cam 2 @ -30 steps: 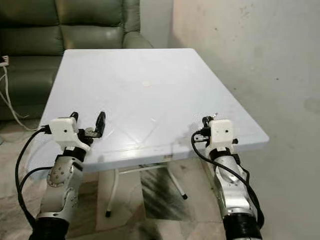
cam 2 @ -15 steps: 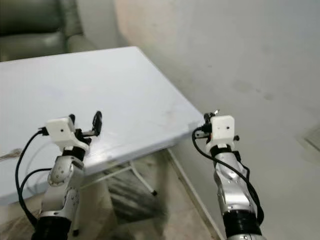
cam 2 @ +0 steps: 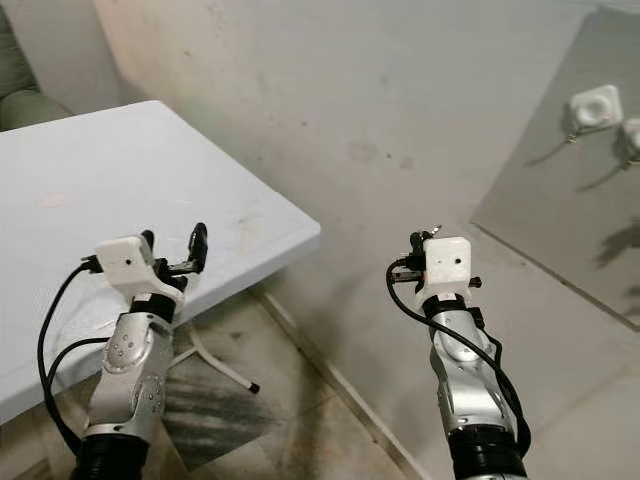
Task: Hang keys on a hook
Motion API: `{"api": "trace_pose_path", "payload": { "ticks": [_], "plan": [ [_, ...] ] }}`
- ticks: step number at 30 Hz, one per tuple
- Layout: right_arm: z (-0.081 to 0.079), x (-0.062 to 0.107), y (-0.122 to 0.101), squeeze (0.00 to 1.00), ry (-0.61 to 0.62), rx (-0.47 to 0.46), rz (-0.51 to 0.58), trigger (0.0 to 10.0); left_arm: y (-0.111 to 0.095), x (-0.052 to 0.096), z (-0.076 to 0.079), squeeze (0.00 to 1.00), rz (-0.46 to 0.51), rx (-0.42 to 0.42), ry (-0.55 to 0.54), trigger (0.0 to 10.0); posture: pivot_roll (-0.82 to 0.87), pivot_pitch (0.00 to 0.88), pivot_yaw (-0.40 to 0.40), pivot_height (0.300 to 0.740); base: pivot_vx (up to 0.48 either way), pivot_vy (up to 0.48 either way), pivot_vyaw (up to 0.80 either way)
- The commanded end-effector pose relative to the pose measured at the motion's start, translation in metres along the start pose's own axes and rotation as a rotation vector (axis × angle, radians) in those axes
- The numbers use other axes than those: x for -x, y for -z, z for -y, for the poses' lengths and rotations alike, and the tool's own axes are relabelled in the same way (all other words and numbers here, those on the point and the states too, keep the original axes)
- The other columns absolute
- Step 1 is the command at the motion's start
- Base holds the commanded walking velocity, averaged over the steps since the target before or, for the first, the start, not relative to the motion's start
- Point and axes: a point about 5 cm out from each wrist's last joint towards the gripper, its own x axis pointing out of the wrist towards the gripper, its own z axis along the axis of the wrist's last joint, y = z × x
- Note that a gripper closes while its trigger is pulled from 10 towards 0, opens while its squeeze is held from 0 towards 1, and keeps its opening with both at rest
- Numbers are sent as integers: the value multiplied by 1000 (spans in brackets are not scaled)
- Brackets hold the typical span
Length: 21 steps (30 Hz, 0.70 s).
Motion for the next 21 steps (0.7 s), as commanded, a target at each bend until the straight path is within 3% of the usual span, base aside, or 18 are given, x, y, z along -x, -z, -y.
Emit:
{"api": "trace_pose_path", "payload": {
  "ticks": [1,18,21],
  "plan": [
    [5,0,-5,0,18,3,13,10000,-3,0,2,0,7,-9,3,10000,38,0,-94,740,0,0,-756],
    [3,3,-5,0,16,0,2,10000,-1,3,8,0,0,-15,39,10000,42,0,-98,740,0,0,-756],
    [3,3,-5,0,16,-2,1,10000,-1,4,9,0,-1,-3,37,10000,42,0,-98,740,0,-480,-752]
  ]
}}
